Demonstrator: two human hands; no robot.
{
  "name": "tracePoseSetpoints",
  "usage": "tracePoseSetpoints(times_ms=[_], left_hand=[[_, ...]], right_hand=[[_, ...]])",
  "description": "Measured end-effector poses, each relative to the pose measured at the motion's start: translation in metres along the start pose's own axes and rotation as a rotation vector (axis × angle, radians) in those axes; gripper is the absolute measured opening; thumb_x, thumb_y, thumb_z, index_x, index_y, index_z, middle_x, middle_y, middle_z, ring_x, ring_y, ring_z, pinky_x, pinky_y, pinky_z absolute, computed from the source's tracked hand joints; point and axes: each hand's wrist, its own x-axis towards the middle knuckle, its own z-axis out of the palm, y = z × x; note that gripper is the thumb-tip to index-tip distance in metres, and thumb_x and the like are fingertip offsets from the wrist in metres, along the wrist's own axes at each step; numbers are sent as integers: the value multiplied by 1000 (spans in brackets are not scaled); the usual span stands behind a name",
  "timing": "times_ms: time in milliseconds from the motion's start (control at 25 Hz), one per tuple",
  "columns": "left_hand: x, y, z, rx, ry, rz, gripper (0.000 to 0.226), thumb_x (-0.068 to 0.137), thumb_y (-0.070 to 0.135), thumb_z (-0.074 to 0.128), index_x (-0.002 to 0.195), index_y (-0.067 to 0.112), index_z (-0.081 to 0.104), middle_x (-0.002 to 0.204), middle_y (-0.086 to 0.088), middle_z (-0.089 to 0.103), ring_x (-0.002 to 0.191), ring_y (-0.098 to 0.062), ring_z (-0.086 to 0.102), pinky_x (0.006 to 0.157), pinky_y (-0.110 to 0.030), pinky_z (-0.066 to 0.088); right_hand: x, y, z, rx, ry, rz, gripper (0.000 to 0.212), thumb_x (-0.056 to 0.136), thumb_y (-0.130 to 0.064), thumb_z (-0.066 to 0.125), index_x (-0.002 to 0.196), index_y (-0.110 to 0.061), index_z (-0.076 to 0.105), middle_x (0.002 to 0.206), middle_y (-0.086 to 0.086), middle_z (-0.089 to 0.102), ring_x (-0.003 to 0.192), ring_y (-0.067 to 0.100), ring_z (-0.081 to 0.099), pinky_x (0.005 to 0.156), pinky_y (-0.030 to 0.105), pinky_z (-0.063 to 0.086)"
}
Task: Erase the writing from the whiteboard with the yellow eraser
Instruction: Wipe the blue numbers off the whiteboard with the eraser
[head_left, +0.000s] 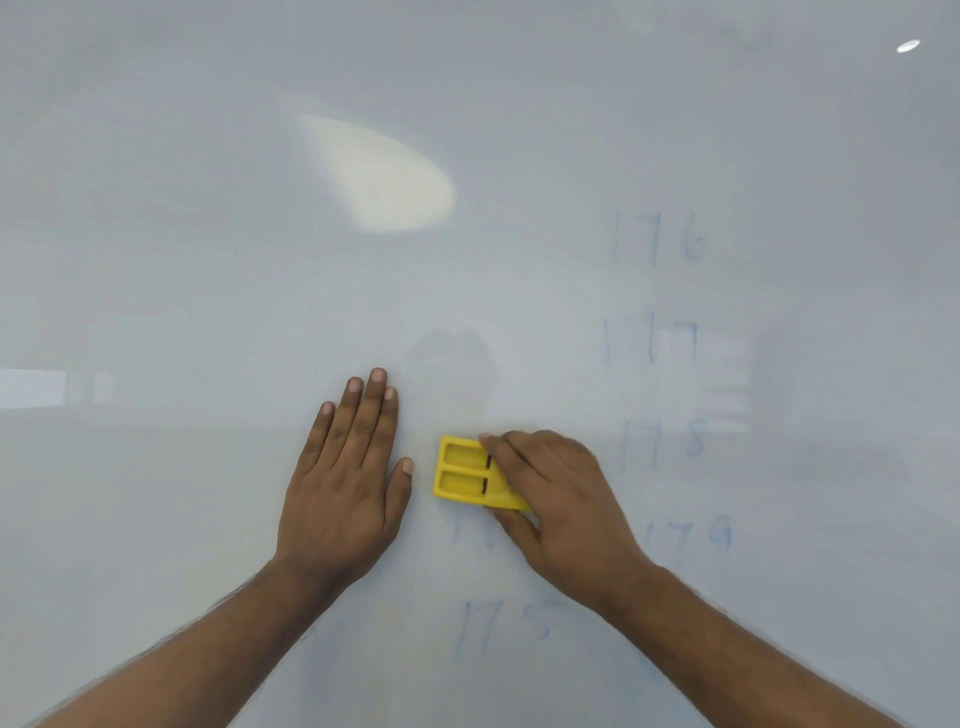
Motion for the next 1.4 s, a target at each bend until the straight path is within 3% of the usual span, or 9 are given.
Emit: tracePoseSetpoints(times_ms=[320,480,640,880,1120,1400], left_hand=[[-14,-1,0,13,-30,26,64,102,33,33,158,4,23,168,-11,18,156,-26,15,127,-42,13],[-18,3,1,10,-26,-4,63,103,33,33,158,3,23,168,-11,19,157,-25,14,127,-43,13],[-25,8,3,4,-25,-26,64,102,33,34,158,4,23,168,-11,18,157,-26,14,127,-44,14],[-32,8,3,8,-39,-11,65,102,34,34,158,3,23,168,-13,18,157,-26,14,127,-44,13],[-35,7,3,1,-51,-8,65,102,34,34,158,3,22,168,-12,17,157,-26,13,127,-44,13],[-73,20,9,-1,-81,-10,67,101,34,36,157,2,23,168,-13,17,157,-27,13,127,-44,12]], right_hand=[[-73,0,3,-128,-123,-165,49,91,-30,58,136,-13,50,123,1,60,104,24,57,96,37,42],[-58,21,-13,-72,-65,9,48,95,-35,53,139,-16,47,127,0,58,108,25,57,97,36,41],[-39,9,-3,29,4,100,50,92,-28,62,139,-12,50,128,2,58,110,27,56,96,38,42],[-83,-31,25,-22,-125,-110,52,89,-26,64,137,-13,49,124,2,57,104,26,55,95,38,42],[-138,-9,20,-171,-247,-294,49,89,-24,61,136,-16,50,123,1,61,103,24,58,97,37,40],[-95,-17,14,-21,-96,10,49,93,-30,59,138,-16,48,123,1,58,106,25,54,94,37,40]])
